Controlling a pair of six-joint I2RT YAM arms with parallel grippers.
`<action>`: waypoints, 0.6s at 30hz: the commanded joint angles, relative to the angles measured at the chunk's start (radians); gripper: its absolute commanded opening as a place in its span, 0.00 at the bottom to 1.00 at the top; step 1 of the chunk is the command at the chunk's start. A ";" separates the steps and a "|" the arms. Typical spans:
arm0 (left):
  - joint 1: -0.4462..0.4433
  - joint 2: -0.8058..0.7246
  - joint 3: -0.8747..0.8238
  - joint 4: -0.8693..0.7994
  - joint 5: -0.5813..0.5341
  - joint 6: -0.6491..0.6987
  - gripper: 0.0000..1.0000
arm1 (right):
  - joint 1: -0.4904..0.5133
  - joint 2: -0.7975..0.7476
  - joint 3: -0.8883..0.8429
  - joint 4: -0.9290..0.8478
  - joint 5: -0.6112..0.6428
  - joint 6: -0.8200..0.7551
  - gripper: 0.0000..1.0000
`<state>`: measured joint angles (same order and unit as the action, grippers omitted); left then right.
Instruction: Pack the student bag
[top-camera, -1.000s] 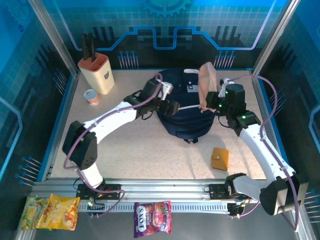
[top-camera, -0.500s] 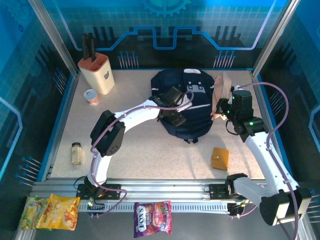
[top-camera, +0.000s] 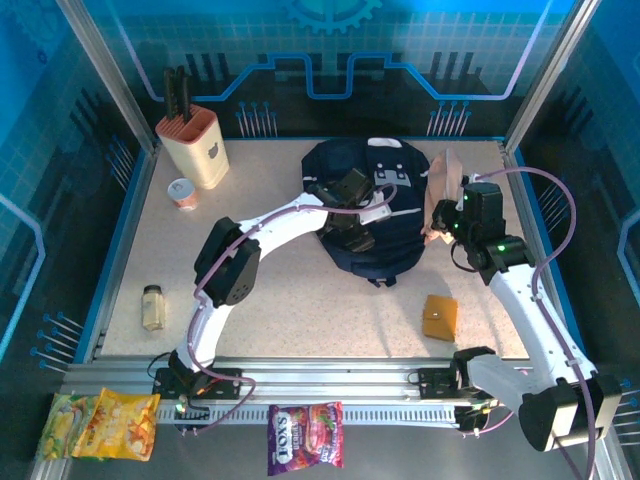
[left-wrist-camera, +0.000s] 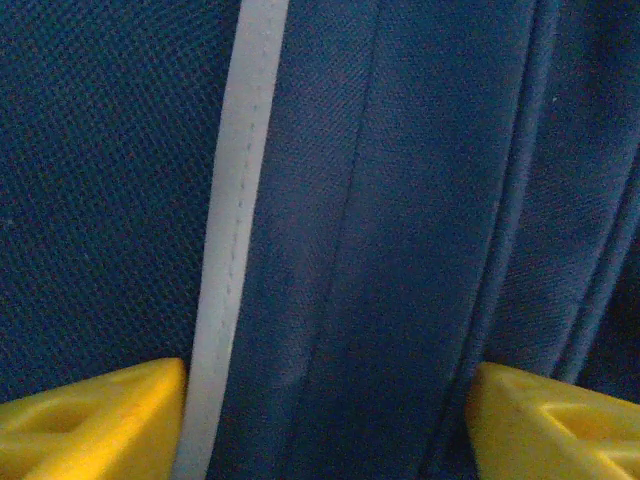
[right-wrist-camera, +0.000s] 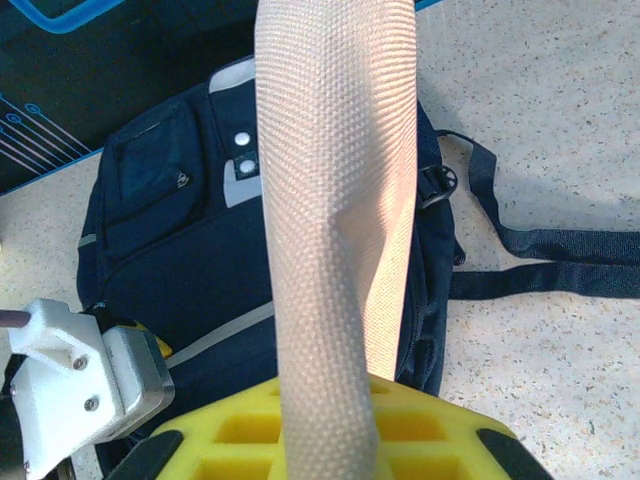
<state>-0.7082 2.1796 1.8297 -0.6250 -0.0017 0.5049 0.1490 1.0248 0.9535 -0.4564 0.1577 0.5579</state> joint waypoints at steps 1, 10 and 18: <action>-0.011 0.047 0.064 -0.035 -0.024 -0.002 0.58 | -0.018 -0.015 -0.011 0.006 0.012 0.019 0.15; -0.011 -0.051 0.071 -0.022 0.009 -0.044 0.25 | -0.022 -0.070 -0.001 -0.087 0.151 0.005 0.17; 0.005 -0.088 0.080 -0.013 0.068 -0.089 0.13 | -0.045 -0.152 -0.033 -0.209 0.204 0.041 0.20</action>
<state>-0.7132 2.1567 1.8778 -0.6529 0.0135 0.4473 0.1280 0.9047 0.9390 -0.5903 0.3153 0.5728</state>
